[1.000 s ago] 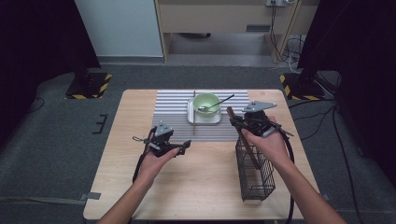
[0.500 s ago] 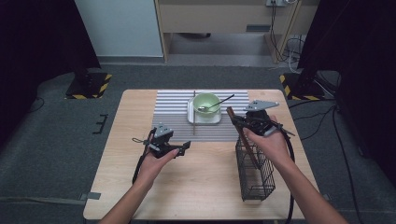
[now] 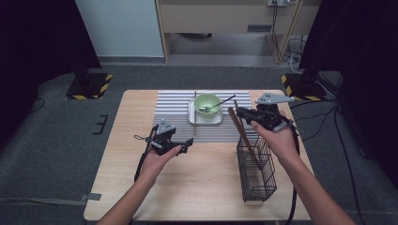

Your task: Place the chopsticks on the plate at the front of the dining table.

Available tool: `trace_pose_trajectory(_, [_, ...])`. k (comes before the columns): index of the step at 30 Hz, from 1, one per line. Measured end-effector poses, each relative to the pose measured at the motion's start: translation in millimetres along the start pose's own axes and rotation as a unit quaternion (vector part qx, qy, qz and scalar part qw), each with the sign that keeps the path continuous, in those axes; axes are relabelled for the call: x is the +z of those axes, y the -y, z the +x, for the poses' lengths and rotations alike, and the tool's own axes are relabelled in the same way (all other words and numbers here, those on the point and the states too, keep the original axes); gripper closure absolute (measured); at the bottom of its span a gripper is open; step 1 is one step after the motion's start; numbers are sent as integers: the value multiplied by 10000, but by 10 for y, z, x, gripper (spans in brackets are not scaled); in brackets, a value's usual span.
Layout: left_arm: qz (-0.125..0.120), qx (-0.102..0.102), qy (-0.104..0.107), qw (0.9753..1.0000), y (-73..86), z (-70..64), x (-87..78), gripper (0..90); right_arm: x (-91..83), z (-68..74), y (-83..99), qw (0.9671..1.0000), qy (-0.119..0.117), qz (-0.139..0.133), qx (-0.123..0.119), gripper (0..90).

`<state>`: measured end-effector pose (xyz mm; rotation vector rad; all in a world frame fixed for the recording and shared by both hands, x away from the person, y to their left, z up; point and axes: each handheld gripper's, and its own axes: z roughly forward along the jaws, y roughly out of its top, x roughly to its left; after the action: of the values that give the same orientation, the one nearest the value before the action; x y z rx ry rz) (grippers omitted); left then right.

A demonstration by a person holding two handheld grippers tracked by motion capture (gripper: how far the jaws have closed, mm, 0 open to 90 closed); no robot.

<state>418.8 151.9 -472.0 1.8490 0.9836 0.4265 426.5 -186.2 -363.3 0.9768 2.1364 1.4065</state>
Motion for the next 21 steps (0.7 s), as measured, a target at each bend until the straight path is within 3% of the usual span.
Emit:
trace_pose_trajectory(10, [-144, 113, 22, 9998, -213, -98, -22, 98, -143, 21, -238, 9995, -5, -319, -54, 841])
trace_pose_trajectory(14, [-253, 56, 42, 9997, -305, -115, -32, 104, -180, 44, -360, 9991, 1, -417, -89, 841])
trace_pose_trajectory(21, [-326, 235, 121, 9991, -422, -201, -90, 126, -255, 110, -587, 9977, -11, -666, -143, 841])
